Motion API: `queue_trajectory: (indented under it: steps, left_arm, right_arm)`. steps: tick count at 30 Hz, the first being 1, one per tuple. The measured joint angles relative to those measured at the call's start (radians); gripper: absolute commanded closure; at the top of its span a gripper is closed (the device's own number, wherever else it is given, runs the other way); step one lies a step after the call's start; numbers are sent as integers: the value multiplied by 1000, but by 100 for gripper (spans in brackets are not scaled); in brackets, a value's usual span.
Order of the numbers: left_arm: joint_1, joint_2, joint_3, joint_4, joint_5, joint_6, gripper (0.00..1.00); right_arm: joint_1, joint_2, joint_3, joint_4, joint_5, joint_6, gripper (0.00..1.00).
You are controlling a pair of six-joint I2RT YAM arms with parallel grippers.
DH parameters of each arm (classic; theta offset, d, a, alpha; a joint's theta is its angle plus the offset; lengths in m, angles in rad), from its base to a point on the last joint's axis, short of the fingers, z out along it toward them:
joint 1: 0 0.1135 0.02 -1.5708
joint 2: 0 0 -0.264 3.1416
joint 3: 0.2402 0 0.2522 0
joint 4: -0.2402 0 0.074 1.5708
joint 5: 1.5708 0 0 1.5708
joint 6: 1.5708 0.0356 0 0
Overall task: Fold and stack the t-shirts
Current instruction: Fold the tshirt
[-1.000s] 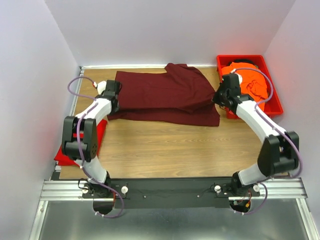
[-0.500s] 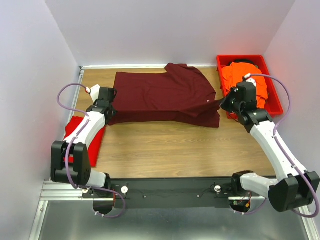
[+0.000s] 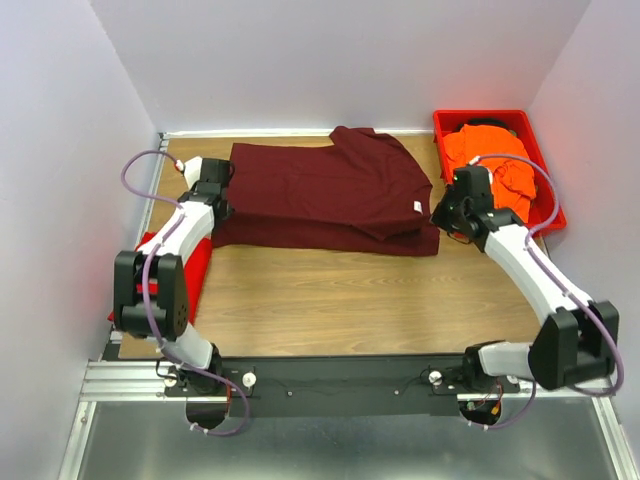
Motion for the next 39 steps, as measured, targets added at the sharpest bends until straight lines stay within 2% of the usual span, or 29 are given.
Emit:
queue_trajectory:
  steps: [8,15,17,19,20,23,25,26,30,33,35,39]
  left_arm:
    - [0,173,107,-1,0,11,89]
    - [0,242,180,-16,1,11,89]
    - [0,251,193,-17,1,11,86]
    - [0,257,201,-17,1,11,80]
    - [0,261,203,-17,0,12,71]
    - [2,272,206,-18,1,17,56]
    - [10,275,208,-18,3,23,43]
    - [19,275,213,-19,7,28,39]
    - [53,265,229,-17,11,34,25]
    - [66,215,191,-8,11,18,25]
    - [63,138,118,3,26,-7,29]
    - [48,10,-23,30,59,-60,38]
  right_arm:
    - [0,184,94,9,18,0,100]
    - [0,271,178,25,40,-1,99]
    - [0,298,192,31,44,-2,99]
    - [0,328,201,36,48,-3,93]
    - [0,340,206,37,49,-3,90]
    - [0,393,234,42,53,-10,82]
    - [0,442,282,42,55,-16,62]
    - [0,480,319,51,55,-18,43]
    - [0,527,360,67,51,-32,12]
    - [0,516,353,72,50,-28,12]
    - [0,475,302,82,48,-21,12]
    - [0,343,153,98,35,-7,22]
